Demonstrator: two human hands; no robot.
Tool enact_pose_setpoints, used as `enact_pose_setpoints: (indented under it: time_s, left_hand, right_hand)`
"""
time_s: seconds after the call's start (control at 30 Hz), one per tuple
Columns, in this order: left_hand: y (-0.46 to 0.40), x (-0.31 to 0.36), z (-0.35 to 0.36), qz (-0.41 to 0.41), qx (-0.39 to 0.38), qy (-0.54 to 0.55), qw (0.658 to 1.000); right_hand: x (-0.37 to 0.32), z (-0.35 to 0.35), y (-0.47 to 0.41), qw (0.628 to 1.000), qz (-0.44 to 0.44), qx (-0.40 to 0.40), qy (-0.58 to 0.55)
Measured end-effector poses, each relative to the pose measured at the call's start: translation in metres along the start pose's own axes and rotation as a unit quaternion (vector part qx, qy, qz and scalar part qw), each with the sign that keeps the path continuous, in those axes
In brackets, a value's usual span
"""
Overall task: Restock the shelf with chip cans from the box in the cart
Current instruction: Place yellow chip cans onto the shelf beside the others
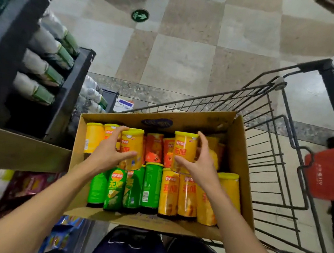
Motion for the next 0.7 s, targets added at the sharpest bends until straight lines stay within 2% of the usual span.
enact_pose_setpoints:
  time_s: [0.27,0.47,0.7]
  left_hand:
    - [0.116,0.025,-0.113,0.015,0.162,0.020,0.987]
    - [0.229,0.018,-0.172,-0.005,0.294,0.057,0.954]
    - [0.361,0.015,-0.210,-0.009,0.398,0.042,0.916]
  right_hand:
    - [-0.141,0.083,-0.001,0.977,-0.165,-0.136,0.006]
    - [-0.238,0.138,0.061,0.923,-0.297,-0.241,-0.034]
    - [-0.302,0.188,0.159,0.855,-0.381,-0.348,-0.056]
Point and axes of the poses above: each hand's wrist, its own y-axis away from the middle knuckle, its own z-axis out of the palm, x = y × z, the point moved 5 cm from there along -y, towards the middle knuckle, and after that the axes turned 12 degrees about y, right-handed, at the moved point
